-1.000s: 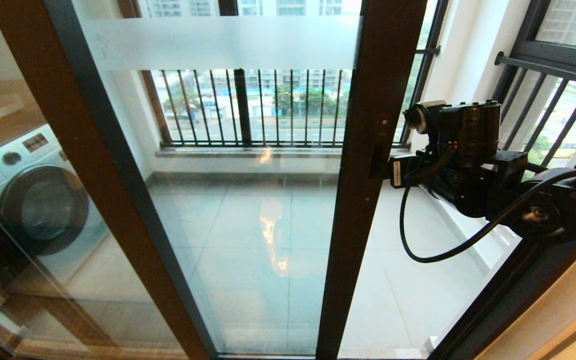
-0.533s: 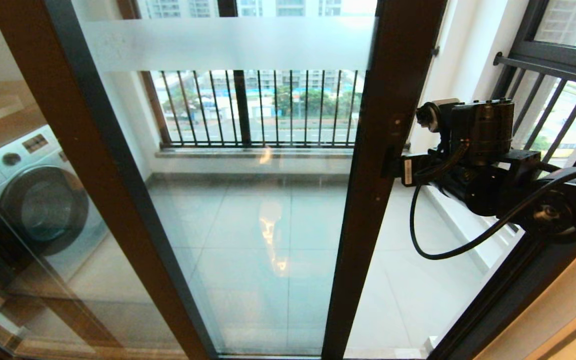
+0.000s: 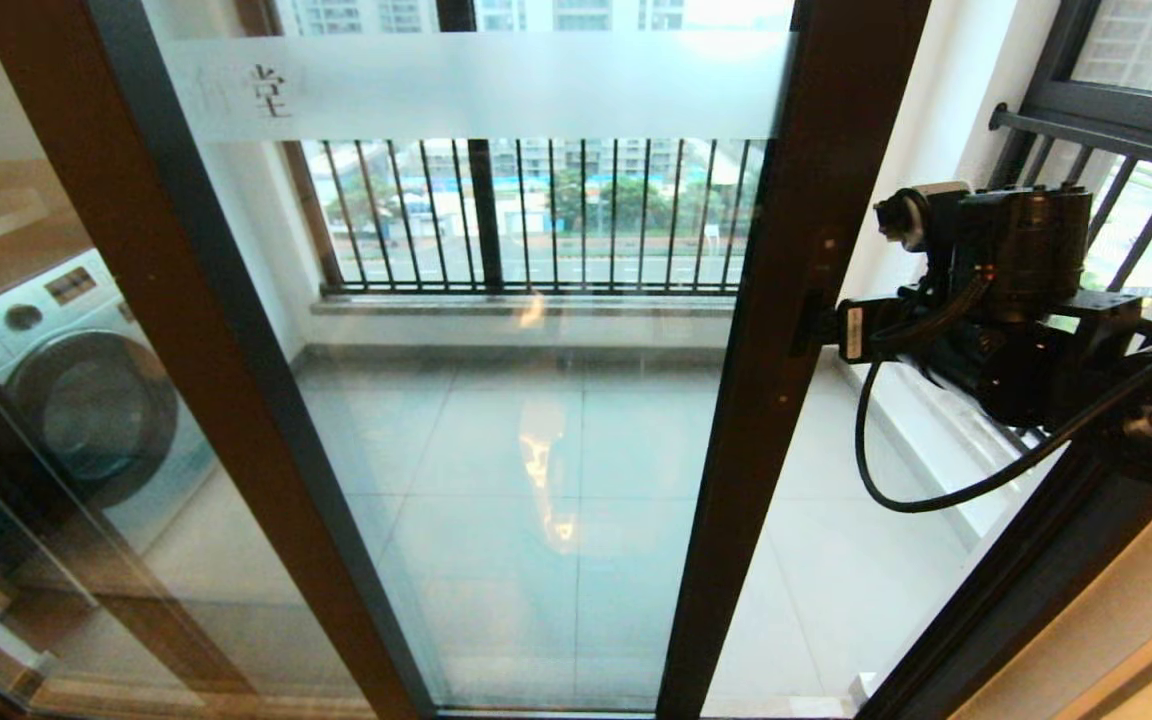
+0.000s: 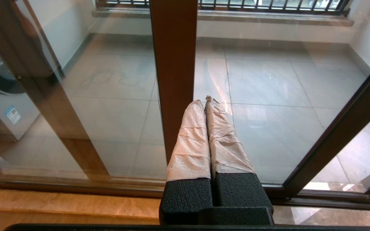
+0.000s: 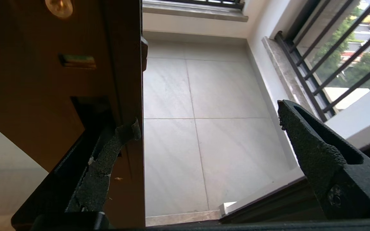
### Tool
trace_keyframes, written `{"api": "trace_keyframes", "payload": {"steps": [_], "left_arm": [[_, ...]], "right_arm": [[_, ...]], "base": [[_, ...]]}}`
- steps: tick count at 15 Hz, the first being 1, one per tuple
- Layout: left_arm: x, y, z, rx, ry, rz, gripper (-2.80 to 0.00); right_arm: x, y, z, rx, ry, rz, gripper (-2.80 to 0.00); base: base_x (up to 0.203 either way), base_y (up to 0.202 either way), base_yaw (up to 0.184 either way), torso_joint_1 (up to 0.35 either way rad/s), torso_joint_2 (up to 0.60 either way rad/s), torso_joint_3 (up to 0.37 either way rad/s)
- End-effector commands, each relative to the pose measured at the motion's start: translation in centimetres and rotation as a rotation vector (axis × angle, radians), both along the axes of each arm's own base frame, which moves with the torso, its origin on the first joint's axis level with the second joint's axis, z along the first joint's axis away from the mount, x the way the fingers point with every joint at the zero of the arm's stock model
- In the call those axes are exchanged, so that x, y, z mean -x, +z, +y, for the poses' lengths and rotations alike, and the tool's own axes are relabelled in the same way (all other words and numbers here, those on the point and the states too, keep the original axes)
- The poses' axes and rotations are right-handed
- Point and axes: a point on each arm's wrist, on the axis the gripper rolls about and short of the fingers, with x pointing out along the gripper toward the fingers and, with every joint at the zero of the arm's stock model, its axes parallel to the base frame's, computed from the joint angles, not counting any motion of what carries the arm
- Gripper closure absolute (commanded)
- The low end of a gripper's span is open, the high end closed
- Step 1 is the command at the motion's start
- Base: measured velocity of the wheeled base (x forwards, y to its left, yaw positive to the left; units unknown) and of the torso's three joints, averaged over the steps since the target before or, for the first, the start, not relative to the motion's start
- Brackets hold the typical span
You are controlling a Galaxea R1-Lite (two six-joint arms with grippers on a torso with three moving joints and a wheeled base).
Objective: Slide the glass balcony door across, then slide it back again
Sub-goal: Close the slid door
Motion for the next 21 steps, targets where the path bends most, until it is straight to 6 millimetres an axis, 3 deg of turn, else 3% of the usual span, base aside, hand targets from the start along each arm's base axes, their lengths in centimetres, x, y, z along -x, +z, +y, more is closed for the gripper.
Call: {"api": "trace_keyframes", "payload": {"steps": [1, 8, 12, 21], "left_arm": [[0.0, 0.0, 0.0, 0.000, 0.001, 0.001, 0.00], [0.0, 0.0, 0.0, 0.000, 0.000, 0.001, 0.00], [0.0, 0.0, 0.0, 0.000, 0.000, 0.001, 0.00], [0.0, 0.0, 0.0, 0.000, 0.000, 0.003, 0.00]], "right_arm": [[0.4, 0.1, -0.7, 0.002, -0.020, 0.001, -2.80], [1.8, -0.8, -1.6, 0.006, -0.036, 0.034, -2.80], [1.5, -0.7, -3.5, 0.008, -0.096, 0.034, -2.80], [2.3, -0.2, -1.9, -0.004, -0.027, 0.018, -2.80]], "base": [[0.000, 0.000, 0.000, 0.000, 0.00, 0.000], [0.000, 0.000, 0.000, 0.000, 0.00, 0.000], [0.000, 0.000, 0.000, 0.000, 0.00, 0.000], [0.000, 0.000, 0.000, 0.000, 0.00, 0.000]]}}
